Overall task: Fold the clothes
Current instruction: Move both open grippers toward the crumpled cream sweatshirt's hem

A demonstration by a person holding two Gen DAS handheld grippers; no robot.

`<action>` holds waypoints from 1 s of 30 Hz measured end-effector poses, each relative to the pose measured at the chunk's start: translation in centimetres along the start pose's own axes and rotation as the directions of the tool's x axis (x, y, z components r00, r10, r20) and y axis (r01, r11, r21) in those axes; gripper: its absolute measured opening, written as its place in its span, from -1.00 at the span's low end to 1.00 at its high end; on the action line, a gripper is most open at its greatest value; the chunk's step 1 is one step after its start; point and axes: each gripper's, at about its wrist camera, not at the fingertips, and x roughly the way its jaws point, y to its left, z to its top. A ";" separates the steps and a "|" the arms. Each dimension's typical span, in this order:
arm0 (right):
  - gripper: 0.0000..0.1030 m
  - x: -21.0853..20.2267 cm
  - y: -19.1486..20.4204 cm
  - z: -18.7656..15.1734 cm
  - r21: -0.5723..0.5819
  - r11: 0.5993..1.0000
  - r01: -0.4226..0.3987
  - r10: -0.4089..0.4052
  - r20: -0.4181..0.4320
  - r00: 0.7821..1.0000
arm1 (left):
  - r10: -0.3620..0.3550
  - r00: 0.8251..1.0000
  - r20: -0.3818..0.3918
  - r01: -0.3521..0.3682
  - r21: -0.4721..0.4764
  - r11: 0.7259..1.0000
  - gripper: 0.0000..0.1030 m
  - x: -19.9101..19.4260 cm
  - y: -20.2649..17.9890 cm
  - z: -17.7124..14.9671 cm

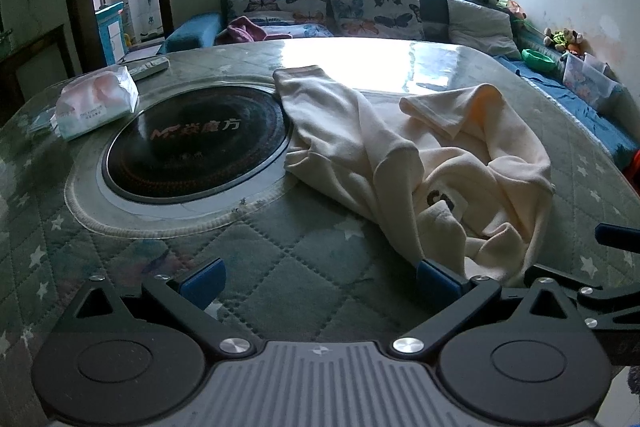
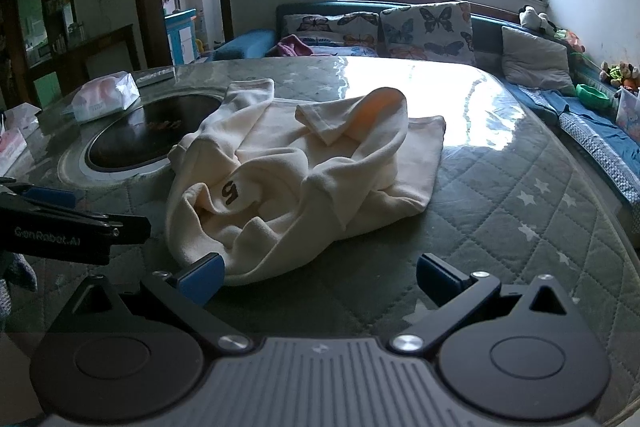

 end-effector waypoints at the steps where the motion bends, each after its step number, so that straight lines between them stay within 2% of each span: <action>1: 1.00 0.0 0.0 0.0 0.000 1.000 0.000 0.000 0.000 1.000 | 0.000 1.000 -0.001 0.000 0.001 1.000 1.00 0.0 -0.1 0.0; 23: 1.00 0.2 0.2 0.3 -0.005 1.000 -0.013 0.013 -0.007 1.000 | -0.008 1.000 0.002 0.008 0.005 1.000 1.00 0.1 -0.2 0.5; 30: 1.00 0.3 -0.4 1.6 -0.011 1.000 -0.026 0.026 0.016 1.000 | -0.015 0.999 0.034 0.015 0.006 1.000 1.00 0.1 0.0 2.1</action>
